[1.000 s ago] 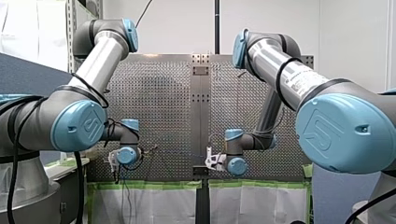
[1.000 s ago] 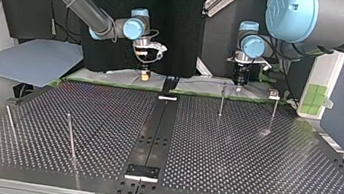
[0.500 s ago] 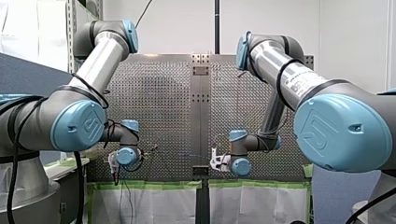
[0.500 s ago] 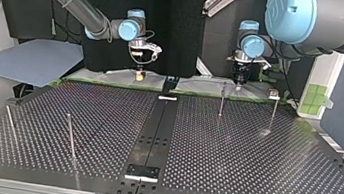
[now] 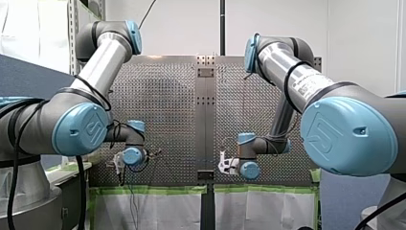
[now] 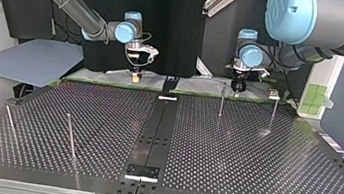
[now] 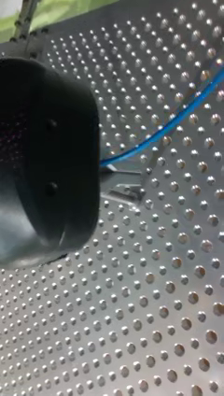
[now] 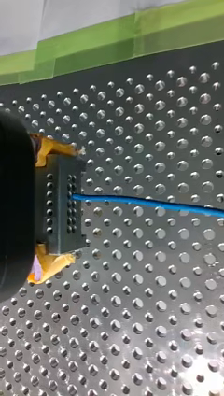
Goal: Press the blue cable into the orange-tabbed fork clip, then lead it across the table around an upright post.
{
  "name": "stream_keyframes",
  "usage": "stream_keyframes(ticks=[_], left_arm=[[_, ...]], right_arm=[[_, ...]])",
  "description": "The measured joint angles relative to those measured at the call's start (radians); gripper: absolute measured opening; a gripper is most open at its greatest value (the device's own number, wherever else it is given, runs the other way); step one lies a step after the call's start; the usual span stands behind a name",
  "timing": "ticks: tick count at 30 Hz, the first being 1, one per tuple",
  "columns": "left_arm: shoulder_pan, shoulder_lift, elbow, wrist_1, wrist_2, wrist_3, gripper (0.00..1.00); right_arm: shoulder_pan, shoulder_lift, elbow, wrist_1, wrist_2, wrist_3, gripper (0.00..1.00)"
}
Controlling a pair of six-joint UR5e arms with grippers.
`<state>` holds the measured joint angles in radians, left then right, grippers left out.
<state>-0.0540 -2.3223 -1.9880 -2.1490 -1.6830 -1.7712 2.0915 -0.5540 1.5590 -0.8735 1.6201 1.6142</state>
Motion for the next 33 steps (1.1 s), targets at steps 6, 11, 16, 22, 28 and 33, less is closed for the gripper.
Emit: stream_keyframes(ticks=[6, 11, 16, 22, 28, 33], left_arm=[[0.006, 0.000, 0.032, -0.037, 0.000, -0.002, 0.00], [0.017, 0.000, 0.035, -0.041, 0.000, -0.003, 0.00], [0.027, 0.001, 0.035, -0.040, -0.002, -0.004, 0.16], [0.034, 0.001, 0.036, -0.010, -0.024, 0.002, 0.68], [0.039, 0.001, 0.036, 0.014, -0.020, 0.009, 0.89], [0.045, 0.001, 0.036, 0.010, -0.004, 0.011, 1.00]], right_arm=[[-0.014, 0.000, -0.026, 0.024, 0.000, -0.001, 0.00], [-0.030, 0.000, -0.064, 0.062, 0.000, -0.004, 0.00], [-0.038, 0.000, -0.078, 0.080, 0.000, -0.005, 0.00], [-0.044, 0.000, -0.079, 0.083, 0.000, -0.005, 0.00], [-0.051, 0.000, -0.079, 0.085, -0.003, -0.008, 0.00], [-0.059, 0.000, -0.080, 0.086, -0.003, -0.011, 0.00]])
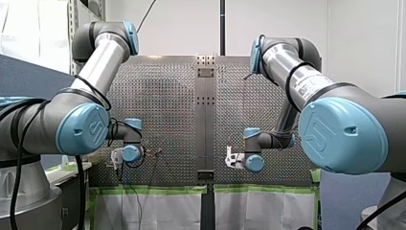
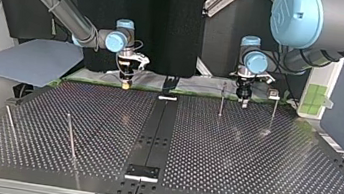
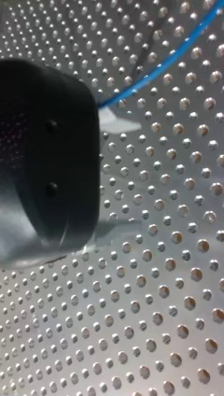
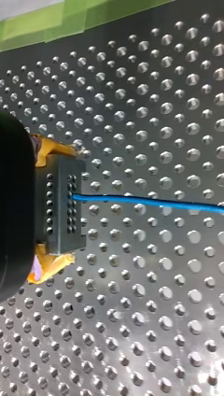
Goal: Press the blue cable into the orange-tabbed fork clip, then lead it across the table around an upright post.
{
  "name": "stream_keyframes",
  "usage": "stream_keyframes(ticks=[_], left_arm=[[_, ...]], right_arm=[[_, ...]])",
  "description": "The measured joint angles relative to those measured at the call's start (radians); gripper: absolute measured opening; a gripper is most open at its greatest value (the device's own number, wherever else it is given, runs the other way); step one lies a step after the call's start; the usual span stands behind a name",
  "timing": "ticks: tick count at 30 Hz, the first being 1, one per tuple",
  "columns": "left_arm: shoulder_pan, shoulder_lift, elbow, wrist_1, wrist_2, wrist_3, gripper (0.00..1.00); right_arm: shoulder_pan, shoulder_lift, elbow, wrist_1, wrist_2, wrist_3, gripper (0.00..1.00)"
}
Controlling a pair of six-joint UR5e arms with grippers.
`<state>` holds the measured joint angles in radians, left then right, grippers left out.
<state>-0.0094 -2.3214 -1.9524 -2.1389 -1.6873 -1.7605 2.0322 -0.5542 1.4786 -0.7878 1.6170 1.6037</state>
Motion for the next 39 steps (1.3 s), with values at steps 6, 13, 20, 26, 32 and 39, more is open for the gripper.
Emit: stream_keyframes(ticks=[6, 13, 20, 26, 32, 39], left_arm=[[0.010, 0.000, 0.000, -0.021, -0.026, 0.033, 1.00], [0.022, 0.000, 0.000, -0.070, -0.023, 0.069, 1.00], [0.024, 0.000, 0.000, -0.129, 0.029, 0.094, 1.00], [0.022, 0.000, 0.000, -0.179, 0.066, 0.109, 1.00], [0.015, 0.001, 0.000, -0.229, 0.114, 0.109, 1.00], [0.016, 0.001, 0.000, -0.288, 0.140, 0.091, 1.00]], right_arm=[[-0.017, 0.000, -0.007, 0.015, 0.000, -0.001, 0.00], [-0.042, 0.000, -0.036, 0.071, 0.000, -0.003, 0.00], [-0.051, 0.000, -0.043, 0.130, 0.000, -0.003, 0.00], [-0.054, 0.000, -0.043, 0.144, 0.000, -0.002, 0.00], [-0.055, 0.000, -0.043, 0.148, 0.000, -0.002, 0.00], [-0.055, 0.000, -0.043, 0.147, 0.000, -0.002, 0.00]])
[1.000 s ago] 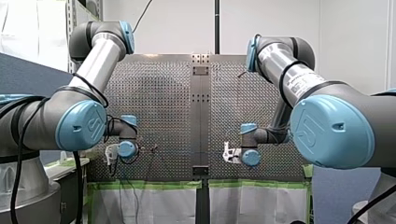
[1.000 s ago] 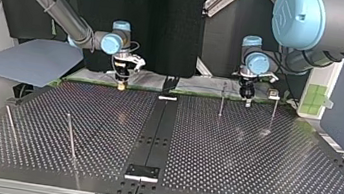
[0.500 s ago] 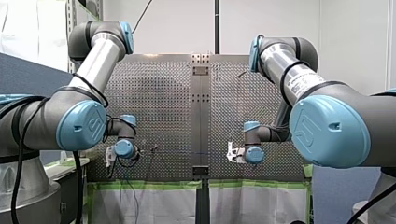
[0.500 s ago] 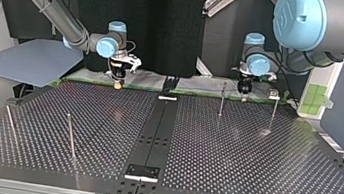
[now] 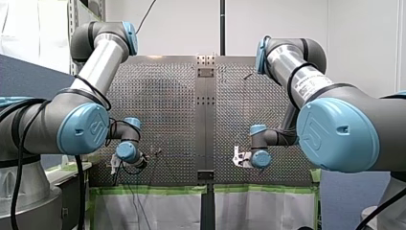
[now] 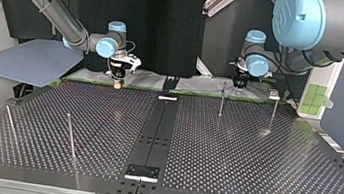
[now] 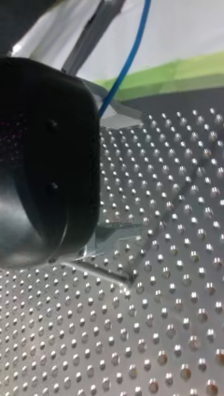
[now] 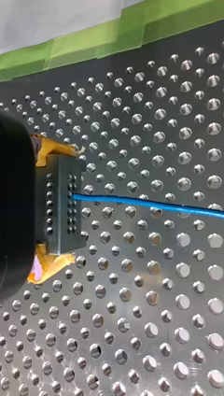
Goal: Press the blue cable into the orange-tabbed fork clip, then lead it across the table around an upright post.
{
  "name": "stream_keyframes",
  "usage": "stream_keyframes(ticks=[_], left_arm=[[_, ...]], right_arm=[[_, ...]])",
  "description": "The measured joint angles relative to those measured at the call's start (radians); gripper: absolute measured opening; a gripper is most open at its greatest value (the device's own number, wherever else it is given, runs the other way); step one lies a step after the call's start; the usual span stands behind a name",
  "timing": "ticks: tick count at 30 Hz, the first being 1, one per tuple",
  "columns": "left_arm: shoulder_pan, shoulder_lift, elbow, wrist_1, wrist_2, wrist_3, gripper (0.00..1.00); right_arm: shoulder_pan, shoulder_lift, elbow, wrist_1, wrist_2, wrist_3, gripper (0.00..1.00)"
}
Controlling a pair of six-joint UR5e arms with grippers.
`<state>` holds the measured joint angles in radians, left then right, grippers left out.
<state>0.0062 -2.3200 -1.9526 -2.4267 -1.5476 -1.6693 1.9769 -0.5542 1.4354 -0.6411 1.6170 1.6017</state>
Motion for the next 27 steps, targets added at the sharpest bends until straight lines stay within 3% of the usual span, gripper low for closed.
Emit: stream_keyframes(ticks=[14, 27], left_arm=[[0.011, 0.004, -0.014, -0.061, 0.001, -0.026, 1.00], [-0.017, 0.090, -0.111, 0.014, 0.022, -0.054, 1.00]], right_arm=[[-0.002, 0.000, 0.000, -0.002, 0.000, 0.000, 0.00], [-0.003, 0.000, 0.000, -0.005, 0.000, 0.000, 0.00]])
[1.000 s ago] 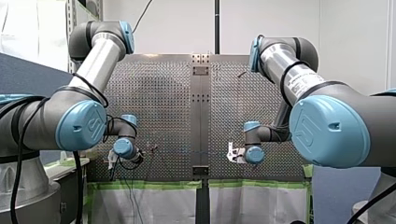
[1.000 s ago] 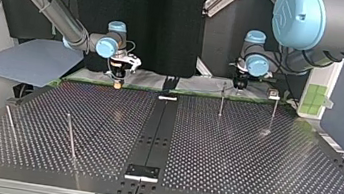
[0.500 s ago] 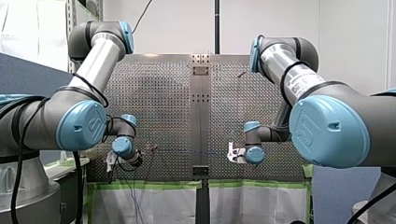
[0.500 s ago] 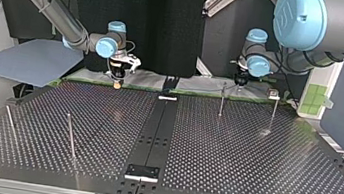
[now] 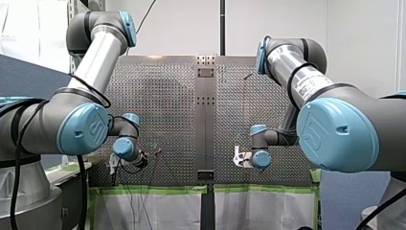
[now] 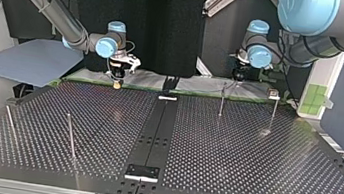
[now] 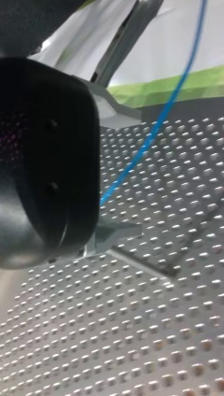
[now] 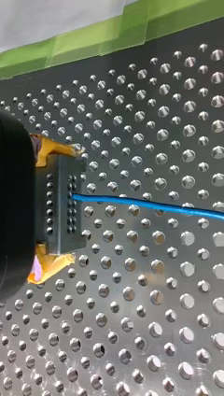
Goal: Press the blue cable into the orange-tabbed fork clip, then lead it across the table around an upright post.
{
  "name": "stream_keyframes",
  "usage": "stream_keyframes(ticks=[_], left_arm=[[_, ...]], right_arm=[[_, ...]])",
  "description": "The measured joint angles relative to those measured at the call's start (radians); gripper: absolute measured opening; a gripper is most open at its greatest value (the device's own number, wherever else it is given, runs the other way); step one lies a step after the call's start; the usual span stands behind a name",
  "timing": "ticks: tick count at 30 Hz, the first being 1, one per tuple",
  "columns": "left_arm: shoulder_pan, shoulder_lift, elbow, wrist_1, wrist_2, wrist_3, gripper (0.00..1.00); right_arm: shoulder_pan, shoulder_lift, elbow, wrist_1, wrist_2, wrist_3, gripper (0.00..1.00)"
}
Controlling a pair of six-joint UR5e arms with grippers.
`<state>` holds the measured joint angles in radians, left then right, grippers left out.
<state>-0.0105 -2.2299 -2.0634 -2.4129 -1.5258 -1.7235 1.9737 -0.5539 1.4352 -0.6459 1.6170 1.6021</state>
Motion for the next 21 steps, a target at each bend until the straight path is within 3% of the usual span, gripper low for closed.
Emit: stream_keyframes(ticks=[11, 16, 21], left_arm=[[-0.098, 0.097, -0.078, 0.014, -0.086, -0.021, 1.00], [-0.144, 0.109, -0.081, 0.032, -0.127, -0.016, 1.00], [-0.190, 0.109, -0.081, 0.067, -0.137, -0.031, 1.00]], right_arm=[[-0.003, 0.000, 0.000, 0.001, -0.015, 0.000, 0.00], [-0.004, 0.000, 0.000, 0.001, -0.016, 0.002, 0.00], [-0.005, 0.000, 0.000, 0.001, -0.021, 0.004, 0.00]])
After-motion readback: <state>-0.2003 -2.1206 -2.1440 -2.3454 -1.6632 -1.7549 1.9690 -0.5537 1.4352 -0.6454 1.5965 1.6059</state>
